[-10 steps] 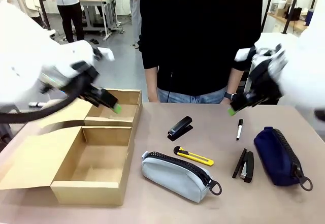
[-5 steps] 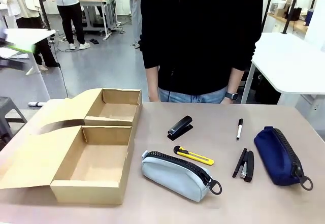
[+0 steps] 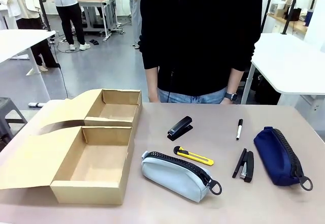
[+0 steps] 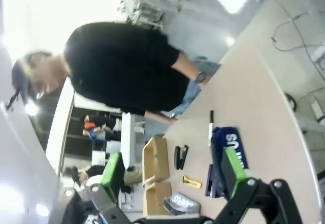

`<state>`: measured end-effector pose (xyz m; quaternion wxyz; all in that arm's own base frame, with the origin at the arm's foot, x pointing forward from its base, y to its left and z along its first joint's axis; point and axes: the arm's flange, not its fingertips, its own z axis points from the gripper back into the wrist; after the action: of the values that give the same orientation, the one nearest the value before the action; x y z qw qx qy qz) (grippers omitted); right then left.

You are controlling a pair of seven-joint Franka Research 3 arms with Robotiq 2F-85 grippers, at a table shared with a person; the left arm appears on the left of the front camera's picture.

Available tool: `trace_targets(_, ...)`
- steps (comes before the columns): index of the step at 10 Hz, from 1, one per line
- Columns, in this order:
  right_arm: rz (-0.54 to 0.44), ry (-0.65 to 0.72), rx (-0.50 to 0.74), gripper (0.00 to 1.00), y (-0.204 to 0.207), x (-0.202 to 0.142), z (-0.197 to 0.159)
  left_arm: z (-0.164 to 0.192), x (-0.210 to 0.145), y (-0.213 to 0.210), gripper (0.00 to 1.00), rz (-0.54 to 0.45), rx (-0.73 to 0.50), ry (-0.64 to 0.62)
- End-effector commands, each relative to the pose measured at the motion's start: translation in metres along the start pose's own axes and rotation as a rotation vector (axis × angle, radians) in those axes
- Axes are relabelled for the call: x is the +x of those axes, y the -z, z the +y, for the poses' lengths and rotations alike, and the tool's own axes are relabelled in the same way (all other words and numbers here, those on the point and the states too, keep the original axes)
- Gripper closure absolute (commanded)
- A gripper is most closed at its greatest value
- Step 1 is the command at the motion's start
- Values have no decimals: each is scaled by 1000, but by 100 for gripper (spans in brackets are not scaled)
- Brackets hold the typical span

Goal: Place items inside the box.
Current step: Pick up a Pencil pouch or Stapler and place it inside the Mailer Box closest to the robot.

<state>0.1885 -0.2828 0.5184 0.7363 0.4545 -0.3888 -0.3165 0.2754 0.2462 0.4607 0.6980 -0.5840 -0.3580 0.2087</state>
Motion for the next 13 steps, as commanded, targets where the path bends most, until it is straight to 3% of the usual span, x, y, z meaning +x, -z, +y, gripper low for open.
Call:
trace_targets(1, 33, -83, 29, 0, -4, -11, 27, 8, -21, 44, 0, 2, -24, 31)
trace_targets(2, 33, -83, 29, 0, -4, -11, 27, 0, 0, 0, 0, 0, 0, 0)
trace_targets(7, 42, -62, 9, 0, -2, -10, 32, 0, 0, 0, 0, 0, 0, 0)
trace_targets(8, 146, -180, -91, 0, 33, -25, 50, 0, 0, 0, 0, 0, 0, 0)
trace_targets(10, 241, -433, -389, 0, 125, -65, 75, 0, 0, 0, 0, 0, 0, 0)
trace_targets(13, 521, -611, -515, 0, 225, -124, 69, 0, 0, 0, 0, 0, 0, 0)
